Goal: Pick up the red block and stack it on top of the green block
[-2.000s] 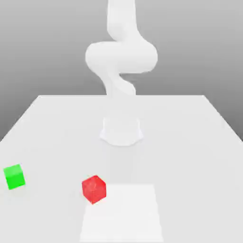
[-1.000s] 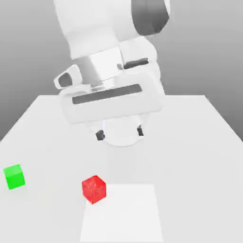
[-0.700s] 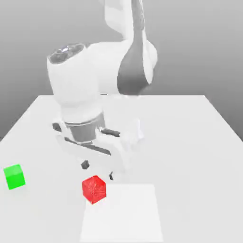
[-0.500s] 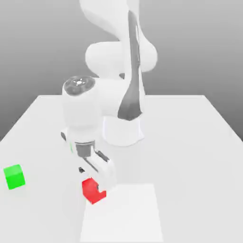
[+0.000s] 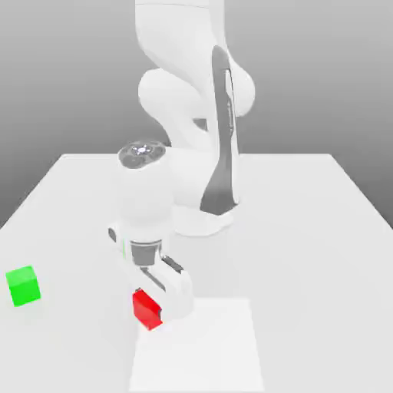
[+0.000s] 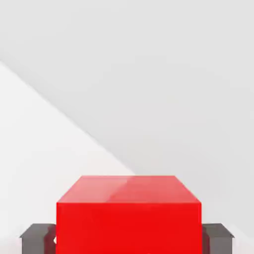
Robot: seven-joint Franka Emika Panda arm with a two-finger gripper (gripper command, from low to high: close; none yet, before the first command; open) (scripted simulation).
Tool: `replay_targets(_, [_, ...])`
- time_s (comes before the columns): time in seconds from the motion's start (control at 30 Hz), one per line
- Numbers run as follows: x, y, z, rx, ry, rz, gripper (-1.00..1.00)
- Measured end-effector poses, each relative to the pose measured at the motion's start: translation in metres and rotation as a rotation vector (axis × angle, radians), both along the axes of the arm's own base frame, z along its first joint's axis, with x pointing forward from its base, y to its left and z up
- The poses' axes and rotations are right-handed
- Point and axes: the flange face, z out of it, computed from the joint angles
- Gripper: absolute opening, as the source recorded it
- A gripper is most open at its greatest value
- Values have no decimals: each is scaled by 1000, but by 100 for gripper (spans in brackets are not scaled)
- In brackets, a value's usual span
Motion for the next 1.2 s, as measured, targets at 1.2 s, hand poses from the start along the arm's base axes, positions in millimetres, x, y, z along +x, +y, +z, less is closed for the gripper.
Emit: replay_targets(1.2, [-73,-261,89,4,-5,-1670,-100])
